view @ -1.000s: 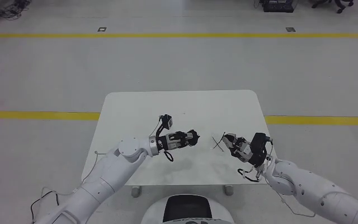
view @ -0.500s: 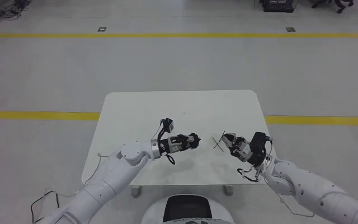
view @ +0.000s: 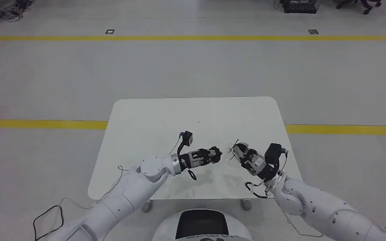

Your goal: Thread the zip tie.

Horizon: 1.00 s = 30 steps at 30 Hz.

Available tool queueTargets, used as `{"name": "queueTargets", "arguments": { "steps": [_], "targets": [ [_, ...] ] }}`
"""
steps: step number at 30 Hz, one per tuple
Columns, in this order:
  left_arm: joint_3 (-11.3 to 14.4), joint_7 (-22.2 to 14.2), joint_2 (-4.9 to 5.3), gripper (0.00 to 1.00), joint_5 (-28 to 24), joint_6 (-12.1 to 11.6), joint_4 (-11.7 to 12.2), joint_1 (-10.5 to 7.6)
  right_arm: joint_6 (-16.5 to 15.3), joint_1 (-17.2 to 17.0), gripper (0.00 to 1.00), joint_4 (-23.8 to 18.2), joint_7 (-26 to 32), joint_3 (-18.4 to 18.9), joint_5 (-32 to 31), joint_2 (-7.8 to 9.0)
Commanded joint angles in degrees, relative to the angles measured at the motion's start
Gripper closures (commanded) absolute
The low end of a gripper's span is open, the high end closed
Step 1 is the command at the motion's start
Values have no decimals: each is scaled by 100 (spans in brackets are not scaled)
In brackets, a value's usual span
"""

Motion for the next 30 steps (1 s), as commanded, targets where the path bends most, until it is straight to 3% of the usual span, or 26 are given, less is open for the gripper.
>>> {"name": "queueTargets", "arguments": {
  "steps": [1, 7, 16, 30],
  "targets": [
    [-1, 5, -4, 100, 20, 0, 3, -1, 15, 5, 100, 12, -2, 12, -20, -6],
    [2, 24, -5, 100, 25, 9, -1, 6, 29, 2, 100, 9, 17, 18, -19, -9],
    [30, 307, -37, 100, 125, 0, -83, 112, 189, -219, 100, -52, 180, 275, -11, -152],
    [-26, 274, -77, 100, 128, 0, -55, 148, -7, -510, 100, 5, 403, 673, -187, -338]
  ]
}}
